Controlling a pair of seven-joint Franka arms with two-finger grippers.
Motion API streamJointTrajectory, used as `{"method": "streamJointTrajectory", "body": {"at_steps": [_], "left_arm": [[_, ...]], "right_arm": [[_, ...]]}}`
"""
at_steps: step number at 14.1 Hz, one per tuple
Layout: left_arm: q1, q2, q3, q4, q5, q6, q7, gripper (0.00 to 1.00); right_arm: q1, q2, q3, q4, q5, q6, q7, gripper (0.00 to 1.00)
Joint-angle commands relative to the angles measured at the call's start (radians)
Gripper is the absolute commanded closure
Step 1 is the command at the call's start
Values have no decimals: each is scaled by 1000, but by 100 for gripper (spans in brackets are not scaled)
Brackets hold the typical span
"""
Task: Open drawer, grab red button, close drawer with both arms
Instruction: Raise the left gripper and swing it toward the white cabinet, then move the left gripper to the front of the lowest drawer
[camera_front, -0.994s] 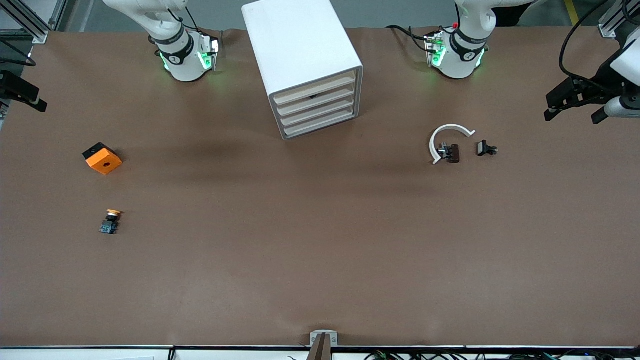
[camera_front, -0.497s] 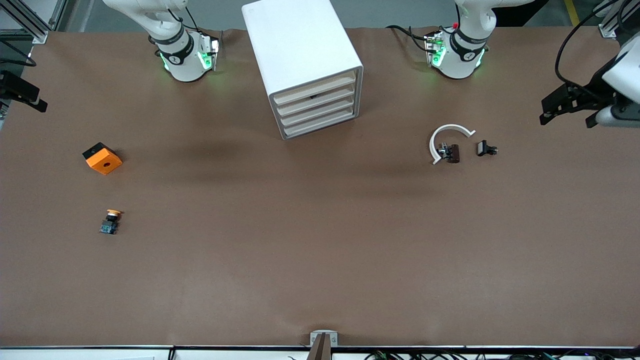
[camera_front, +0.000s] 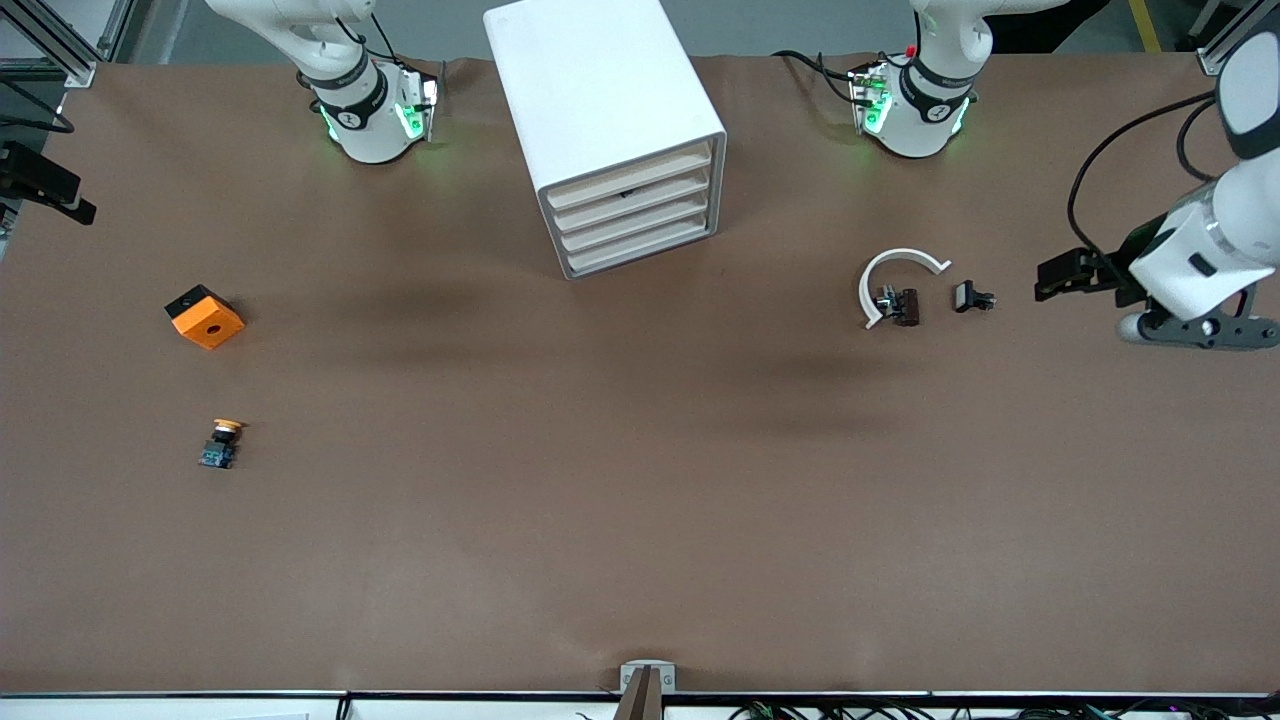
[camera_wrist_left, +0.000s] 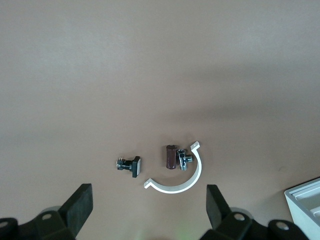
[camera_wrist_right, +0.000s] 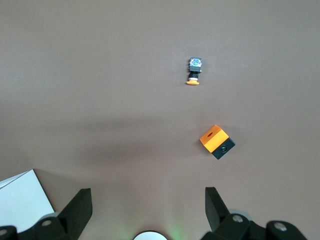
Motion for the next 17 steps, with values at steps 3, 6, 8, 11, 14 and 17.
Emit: {"method": "streamJointTrajectory", "body": {"at_steps": [3,6,8,11,14,17], "left_arm": [[-29,116,-21,21,8,56,-55,0],[-73,179,-22,22,5,107,-155,0],[-110,208,-22,22,3,124,-244,0],[-176,252,-22,28,3,152,-428,0],[-225,279,-22,42,-11,156,-577,0],[-276,317,-22,100,-103,106,-750,0]], "right_arm": [[-9,-27,10,-25,9,4,-7,0],[-6,-27,11,-27,8,12,-7,0],[-6,-26,11,-27,8,14,-6,0],[-14,-27,7,-25,6,6,-9,0],[-12,-26,7,-25,2,14,-9,0],[-10,-26,7,-25,-1,12,-9,0]]}}
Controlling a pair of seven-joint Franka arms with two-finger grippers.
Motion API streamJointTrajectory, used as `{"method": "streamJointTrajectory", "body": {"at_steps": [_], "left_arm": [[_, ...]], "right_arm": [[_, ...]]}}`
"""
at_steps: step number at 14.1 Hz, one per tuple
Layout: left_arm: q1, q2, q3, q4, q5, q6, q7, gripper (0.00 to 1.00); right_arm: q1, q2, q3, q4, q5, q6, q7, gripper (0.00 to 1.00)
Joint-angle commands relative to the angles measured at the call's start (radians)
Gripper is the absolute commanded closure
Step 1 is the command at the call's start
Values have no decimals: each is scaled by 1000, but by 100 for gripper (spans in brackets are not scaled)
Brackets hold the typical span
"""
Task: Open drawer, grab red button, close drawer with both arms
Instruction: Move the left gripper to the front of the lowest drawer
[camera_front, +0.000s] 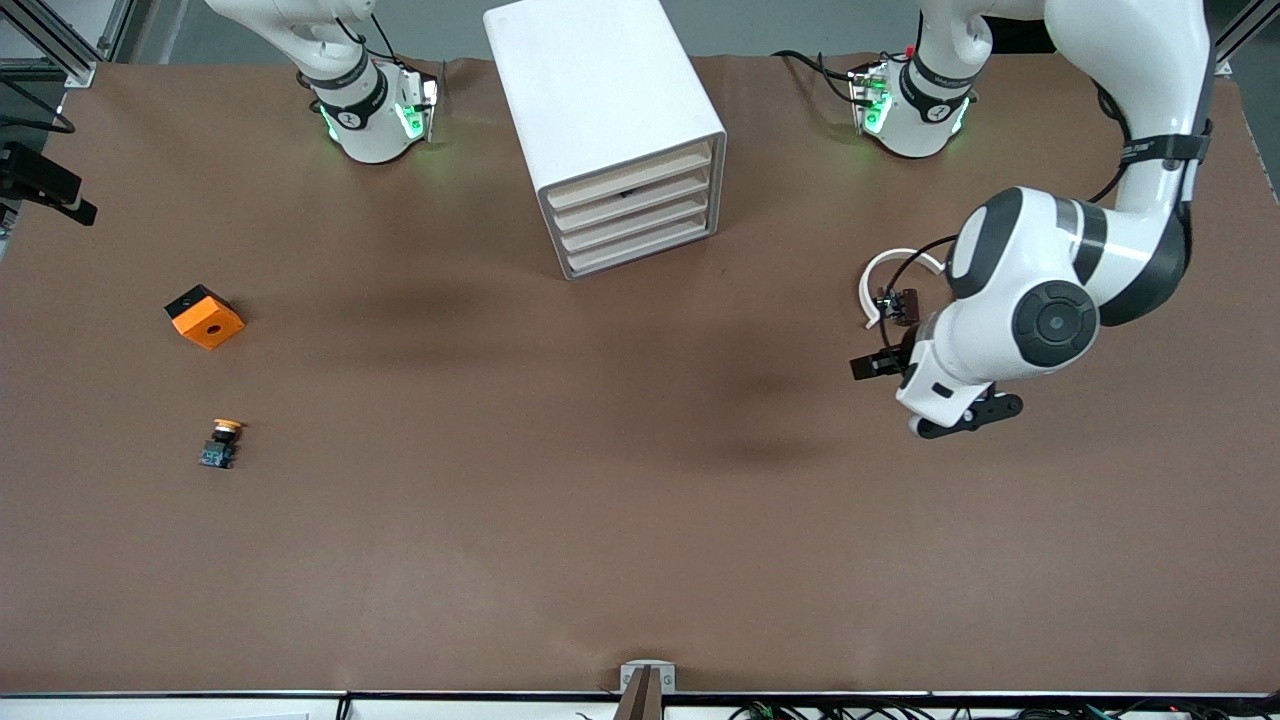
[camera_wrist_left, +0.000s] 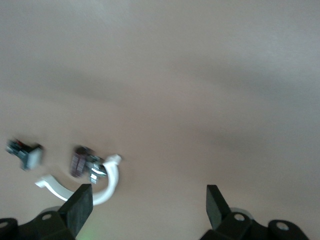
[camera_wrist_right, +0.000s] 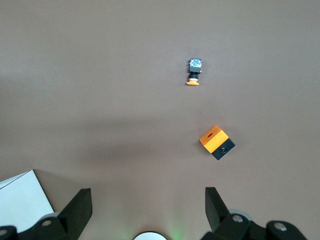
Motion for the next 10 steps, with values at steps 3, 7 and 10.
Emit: {"method": "streamJointTrajectory", "body": {"at_steps": [3,7,10], "left_arm": [[-55,101,2,167,-152,-161,-237,0],[-70,136,2,178,-301,-198,-438,0],[-72,179,2,180,-417,-325,-638,0]], "right_arm": [[-12,-24,5,-25,-1,7,-9,0],[-10,-24,5,-19,-2,9,-10,0],[-10,-23,5,-16,-2,9,-10,0]]}}
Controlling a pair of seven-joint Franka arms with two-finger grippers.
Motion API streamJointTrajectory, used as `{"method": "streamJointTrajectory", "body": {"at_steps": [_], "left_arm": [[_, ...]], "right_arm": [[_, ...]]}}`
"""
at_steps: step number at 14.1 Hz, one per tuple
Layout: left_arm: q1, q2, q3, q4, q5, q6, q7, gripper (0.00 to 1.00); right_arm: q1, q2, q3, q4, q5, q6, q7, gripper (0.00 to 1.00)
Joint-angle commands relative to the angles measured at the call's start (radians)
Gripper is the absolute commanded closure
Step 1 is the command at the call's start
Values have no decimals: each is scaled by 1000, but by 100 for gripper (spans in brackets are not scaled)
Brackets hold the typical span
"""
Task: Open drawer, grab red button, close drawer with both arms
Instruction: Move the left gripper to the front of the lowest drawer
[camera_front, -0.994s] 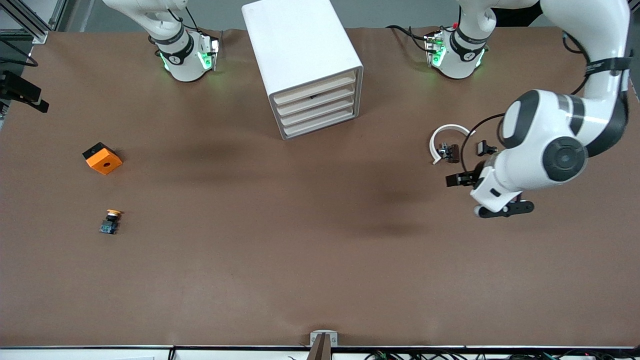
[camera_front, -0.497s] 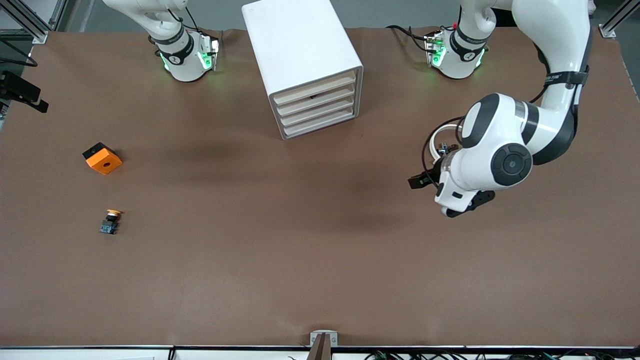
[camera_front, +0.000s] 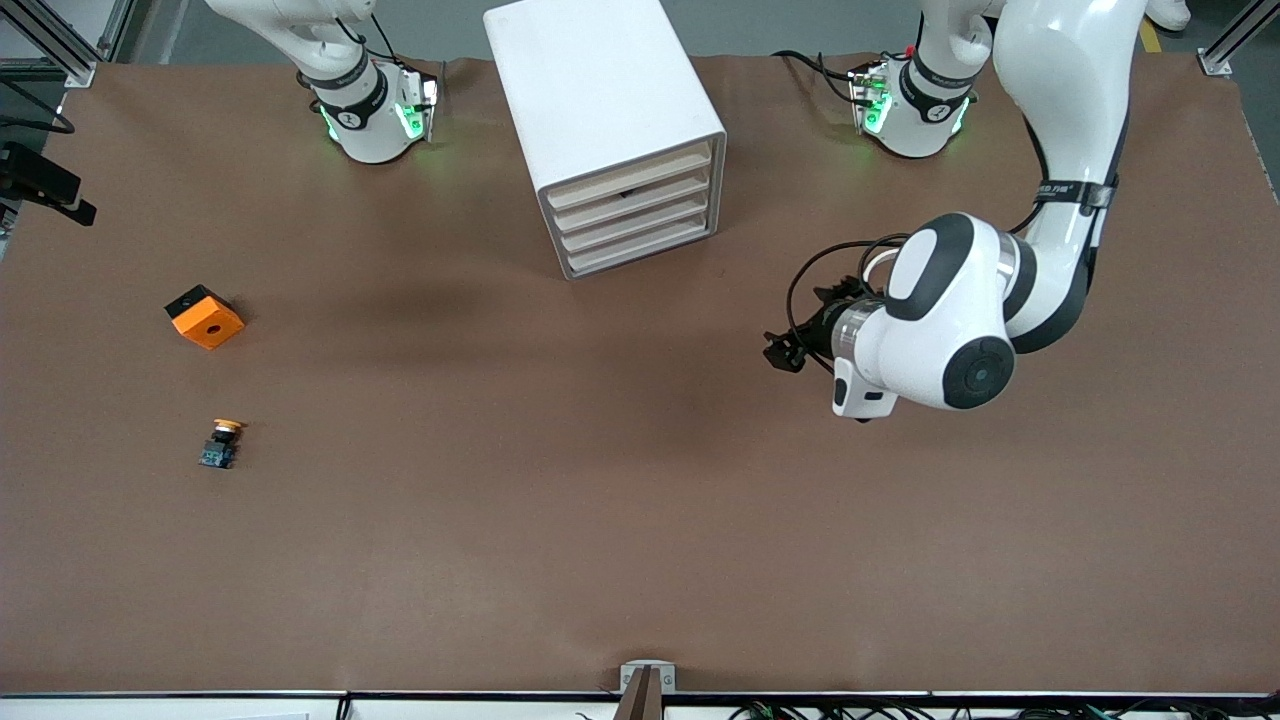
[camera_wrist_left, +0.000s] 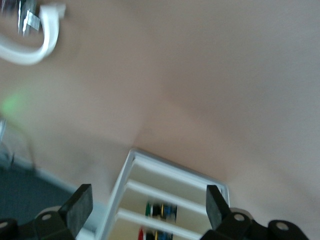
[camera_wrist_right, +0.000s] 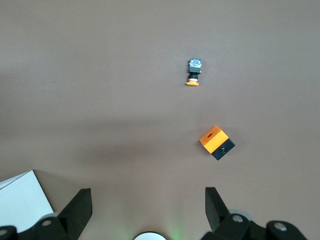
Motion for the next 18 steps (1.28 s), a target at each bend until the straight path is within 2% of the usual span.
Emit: {"method": "streamJointTrajectory", "body": {"at_steps": [1,3,5,9,12,18], "left_arm": [[-6,60,2,44,-91,-93,-185,0],[-11,118,1,76,-155,-154,-358,0],[-14,163,1,110,-207,-220,-445,0],[-21,204,2,110,-299,-312,-639,0],[-21,240,2,103,-316,-378,-753,0],[-37,333,2,101,-347,-401,-876,0]], "right_arm": [[-11,-23,5,-16,-2,7,-10,0],[-11,-21,4,-16,-4,7,-10,0],[-11,-21,4,-14,-11,9,-10,0],[-10,-20,5,-6,-25,9,-10,0],[-10,-18,5,-3,-25,10,-10,0],[-11,-18,4,3,-25,12,-10,0]]}}
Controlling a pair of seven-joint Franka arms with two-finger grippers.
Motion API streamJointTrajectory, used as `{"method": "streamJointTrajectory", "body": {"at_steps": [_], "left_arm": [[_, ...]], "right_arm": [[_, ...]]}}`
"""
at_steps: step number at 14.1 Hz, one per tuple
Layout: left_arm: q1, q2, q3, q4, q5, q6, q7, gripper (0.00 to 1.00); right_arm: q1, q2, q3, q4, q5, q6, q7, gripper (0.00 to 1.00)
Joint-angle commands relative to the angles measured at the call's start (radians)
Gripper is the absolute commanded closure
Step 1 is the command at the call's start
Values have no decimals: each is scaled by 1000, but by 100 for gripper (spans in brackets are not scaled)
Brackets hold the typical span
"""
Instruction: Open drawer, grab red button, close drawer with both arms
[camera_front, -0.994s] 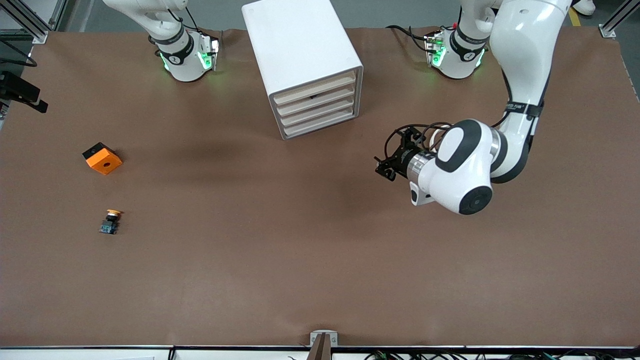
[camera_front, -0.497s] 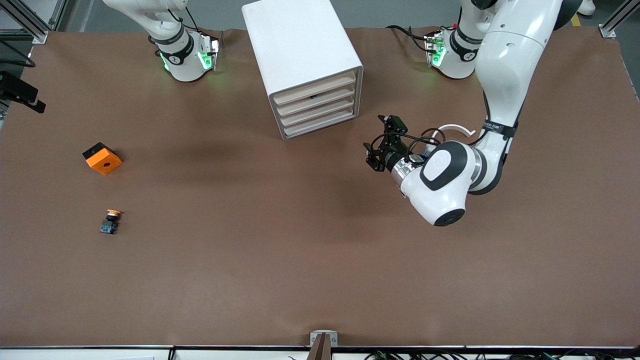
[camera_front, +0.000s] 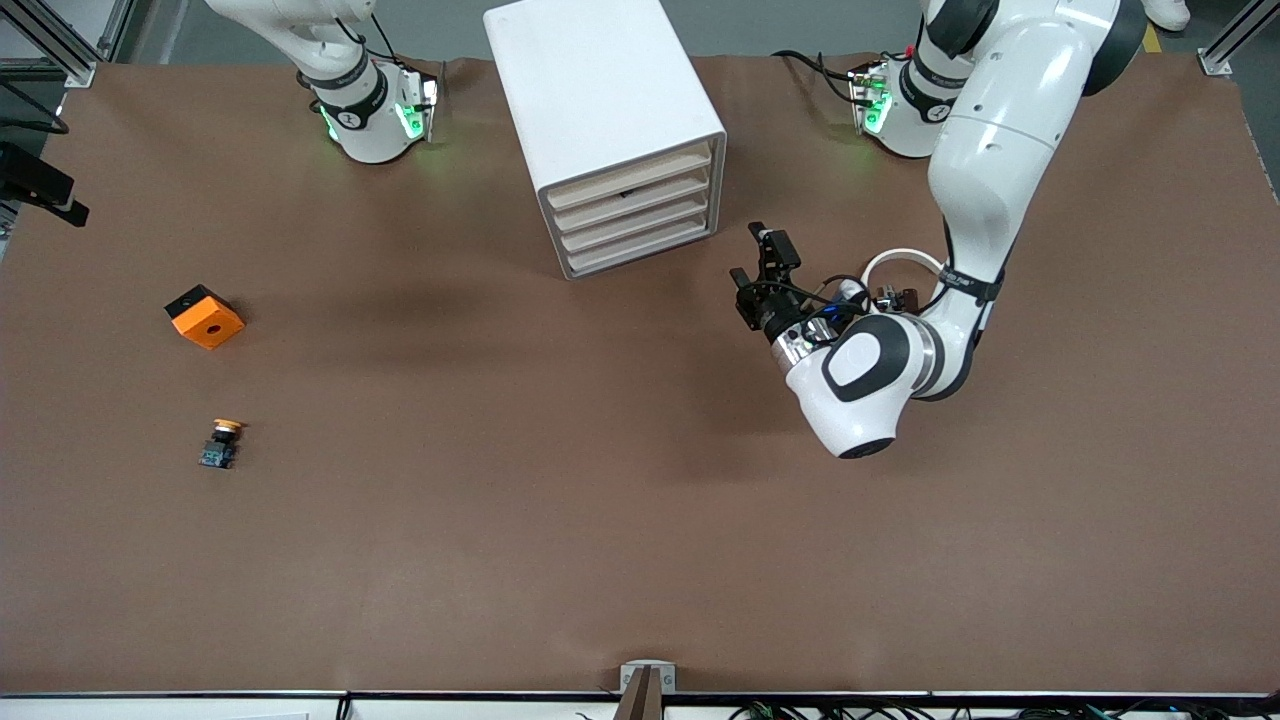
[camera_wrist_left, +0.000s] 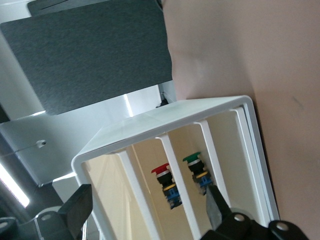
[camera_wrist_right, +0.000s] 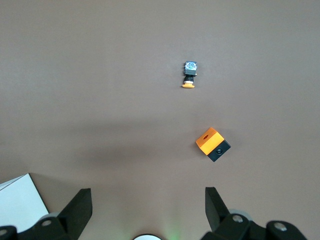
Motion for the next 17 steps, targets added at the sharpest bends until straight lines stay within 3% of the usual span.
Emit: {"method": "streamJointTrajectory", "body": {"at_steps": [1,3,6,9,14,17], "left_arm": [[-32,29,4,24,-23,-24,-45,0],[-57,32,4,25,-29,-22,-46,1],[-92,32,4,25,-43,-18,-46,23],[-115,34,5,23,-62,-7,-46,25],[-159,38,7,9,-63,22,-46,41],[-170,52,10,9,-60,72,-48,41]], "right_arm": [[-9,-17,5,0,-13,3,-10,0],[-7,-16,6,6,-13,2,-10,0],[-9,-14,5,6,-13,3,-9,0],[-9,-13,5,6,-13,3,-9,0],[-12,-13,5,5,-13,2,-10,0],[-20,-13,3,5,-13,0,-10,0]]}}
